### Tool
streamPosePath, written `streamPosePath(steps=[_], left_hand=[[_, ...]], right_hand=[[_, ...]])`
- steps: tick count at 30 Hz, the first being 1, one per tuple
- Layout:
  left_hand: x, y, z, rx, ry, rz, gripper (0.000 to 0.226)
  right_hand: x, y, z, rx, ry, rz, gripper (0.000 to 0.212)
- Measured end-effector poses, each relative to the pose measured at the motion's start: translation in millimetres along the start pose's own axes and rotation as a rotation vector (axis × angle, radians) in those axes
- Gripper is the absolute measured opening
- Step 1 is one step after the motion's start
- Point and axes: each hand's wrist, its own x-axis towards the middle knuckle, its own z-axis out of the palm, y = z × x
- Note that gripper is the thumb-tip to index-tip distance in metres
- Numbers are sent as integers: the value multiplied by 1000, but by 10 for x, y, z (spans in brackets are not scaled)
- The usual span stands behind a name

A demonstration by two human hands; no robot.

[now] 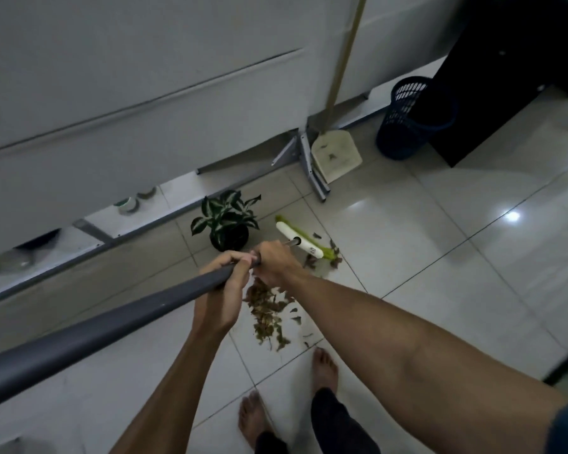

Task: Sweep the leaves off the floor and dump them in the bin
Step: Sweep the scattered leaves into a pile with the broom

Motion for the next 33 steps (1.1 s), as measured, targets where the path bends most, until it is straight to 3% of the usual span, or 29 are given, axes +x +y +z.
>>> streamPosePath(steps=[7, 12, 14, 16, 21, 33], left_hand=[[541, -258, 867, -35, 2, -54, 22], [823, -418, 1442, -264, 121, -246, 15], [881, -432, 1621, -256, 183, -285, 6], [900, -441, 1683, -231, 275, -292, 12], [712, -442, 1501, -145, 265, -267, 10], [-135, -524, 220, -63, 303, -216, 34]], right_hand=[[372, 984, -281, -5, 145, 122, 30], [607, 1473, -234, 57, 169, 179, 22], [641, 1581, -167, 67, 157, 175, 16], [642, 1602, -117, 64, 148, 160, 11], [525, 1472, 51, 76, 137, 152, 3], [-78, 277, 948, 185, 132, 101, 16]])
